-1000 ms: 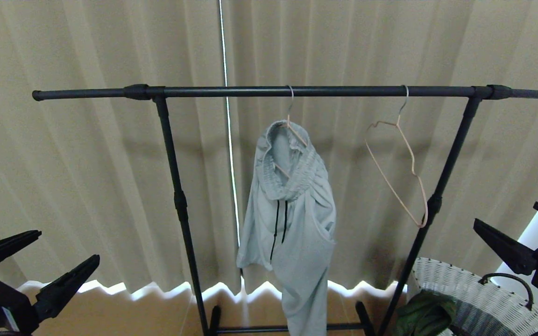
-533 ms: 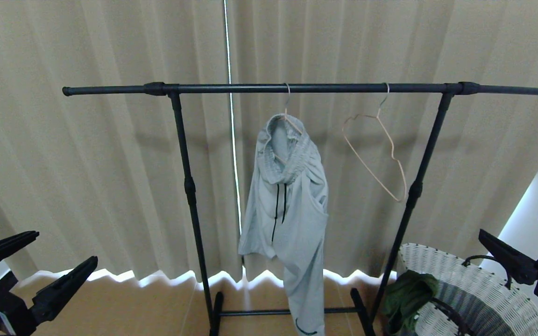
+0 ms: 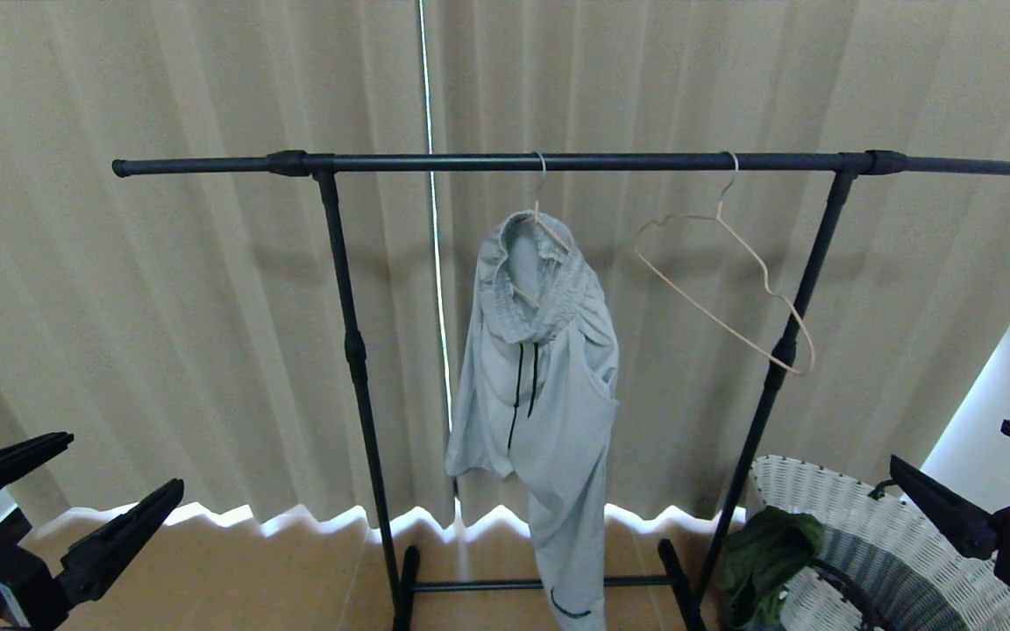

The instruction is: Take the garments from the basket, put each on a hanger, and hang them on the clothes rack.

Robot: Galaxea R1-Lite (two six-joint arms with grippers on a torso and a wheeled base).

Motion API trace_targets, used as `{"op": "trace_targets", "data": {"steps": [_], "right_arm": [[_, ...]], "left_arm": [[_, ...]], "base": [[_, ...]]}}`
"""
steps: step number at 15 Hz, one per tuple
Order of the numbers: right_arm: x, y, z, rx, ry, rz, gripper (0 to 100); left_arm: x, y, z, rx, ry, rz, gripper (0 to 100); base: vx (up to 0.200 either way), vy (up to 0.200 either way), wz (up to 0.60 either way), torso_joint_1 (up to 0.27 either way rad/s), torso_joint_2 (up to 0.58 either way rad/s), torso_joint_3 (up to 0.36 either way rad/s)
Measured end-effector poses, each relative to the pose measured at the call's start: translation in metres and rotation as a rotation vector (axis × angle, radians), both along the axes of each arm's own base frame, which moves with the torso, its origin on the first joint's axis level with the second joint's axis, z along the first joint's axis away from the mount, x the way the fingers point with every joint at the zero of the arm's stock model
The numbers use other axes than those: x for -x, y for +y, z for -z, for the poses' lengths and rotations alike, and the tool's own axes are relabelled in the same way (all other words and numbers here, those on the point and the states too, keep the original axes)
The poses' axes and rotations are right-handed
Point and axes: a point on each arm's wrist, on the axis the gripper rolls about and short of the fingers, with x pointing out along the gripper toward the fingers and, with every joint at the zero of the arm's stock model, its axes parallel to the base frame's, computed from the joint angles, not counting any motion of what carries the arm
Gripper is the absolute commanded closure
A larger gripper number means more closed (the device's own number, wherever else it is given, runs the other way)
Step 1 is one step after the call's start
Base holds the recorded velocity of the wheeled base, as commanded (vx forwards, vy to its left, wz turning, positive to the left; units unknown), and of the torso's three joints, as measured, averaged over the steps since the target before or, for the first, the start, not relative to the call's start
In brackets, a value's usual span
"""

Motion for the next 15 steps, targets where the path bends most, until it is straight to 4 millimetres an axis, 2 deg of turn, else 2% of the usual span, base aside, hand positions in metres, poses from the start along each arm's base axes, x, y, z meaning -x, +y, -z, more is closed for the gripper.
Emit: {"op": "trace_targets", "data": {"steps": [4, 15], "right_arm": [[0.0005, 0.0001, 0.0035, -0.005, 0.012, -0.002, 0], [0.0015, -0.0008, 0.0102, 0.002, 0.037, 0.008, 0]], "left_arm": [[0.0060, -0.0001, -0.0024, -0.006, -0.030, 0.001, 0], [-0.0008, 0.0002, -0.0066, -0.004, -0.029, -0.001, 0]], "base": [[0.000, 0.000, 0.00, 0.000, 0.00, 0.000], [0.000, 0.000, 0.00, -0.007, 0.02, 0.011]]}}
